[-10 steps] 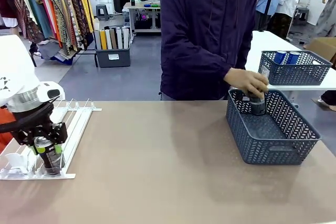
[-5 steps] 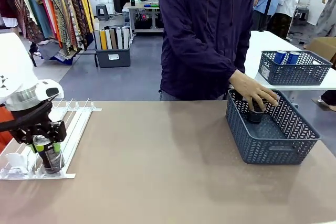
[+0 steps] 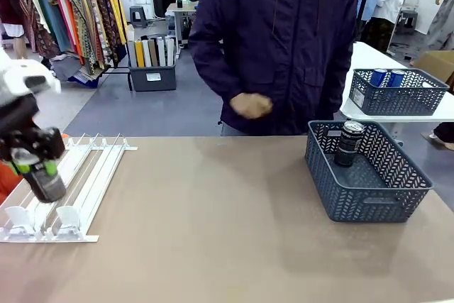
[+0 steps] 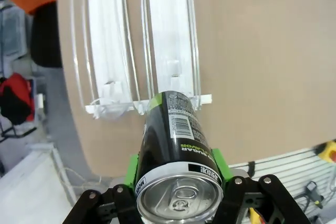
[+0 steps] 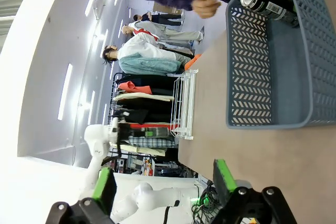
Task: Retrieve and store the cans from the dispenser.
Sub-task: Pick up one can from the Automatic Can Dispenser and place it in the middle of the table.
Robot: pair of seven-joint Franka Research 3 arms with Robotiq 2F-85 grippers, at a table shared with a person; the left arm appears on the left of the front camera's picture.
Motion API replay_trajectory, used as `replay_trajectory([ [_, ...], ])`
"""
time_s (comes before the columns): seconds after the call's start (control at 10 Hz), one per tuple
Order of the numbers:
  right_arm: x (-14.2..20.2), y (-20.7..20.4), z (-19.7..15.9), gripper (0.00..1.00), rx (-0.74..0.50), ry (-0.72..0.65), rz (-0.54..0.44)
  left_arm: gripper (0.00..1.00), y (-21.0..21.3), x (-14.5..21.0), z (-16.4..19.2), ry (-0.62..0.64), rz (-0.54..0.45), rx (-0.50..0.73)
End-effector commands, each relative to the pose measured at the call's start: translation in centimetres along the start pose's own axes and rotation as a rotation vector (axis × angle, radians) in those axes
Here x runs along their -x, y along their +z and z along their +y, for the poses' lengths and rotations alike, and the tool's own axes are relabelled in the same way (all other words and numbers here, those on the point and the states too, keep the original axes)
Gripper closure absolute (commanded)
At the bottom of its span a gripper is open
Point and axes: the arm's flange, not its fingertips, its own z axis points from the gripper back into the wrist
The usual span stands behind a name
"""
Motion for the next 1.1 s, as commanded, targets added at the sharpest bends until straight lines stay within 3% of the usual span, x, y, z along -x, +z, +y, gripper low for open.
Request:
replay_trajectory([
  [0.0, -0.3, 0.0, 0.2, 0.00, -0.012, 0.024, -0.004, 1.00, 3.8, 1.7, 0.7, -0.052, -0.109, 0.122],
  [0.2, -0.3, 0.0, 0.2, 0.00, -0.012, 0.024, -0.004, 1.00, 5.0, 2.7, 1.7, -0.093, -0.164, 0.253],
  [0.3, -0.3, 0.0, 0.2, 0.00, -0.012, 0.024, -0.004, 1.00, 5.3, 2.9, 3.1, -0.052, -0.194, 0.393],
  [0.4, -0.3, 0.0, 0.2, 0.00, -0.012, 0.024, -0.004, 1.00, 6.0, 2.5, 1.0, -0.052, -0.147, 0.159],
  [0.8, -0.3, 0.0, 0.2, 0.00, -0.012, 0.024, -0.004, 1.00, 5.4, 2.8, 1.2, -0.056, -0.146, 0.200],
  [0.9, -0.3, 0.0, 0.2, 0.00, -0.012, 0.024, -0.004, 1.00, 5.0, 1.4, -0.9, -0.110, -0.150, 0.244],
  [1.0, -0.3, 0.0, 0.2, 0.00, -0.012, 0.024, -0.004, 1.00, 4.4, -1.5, -5.2, -0.170, -0.145, 0.255],
])
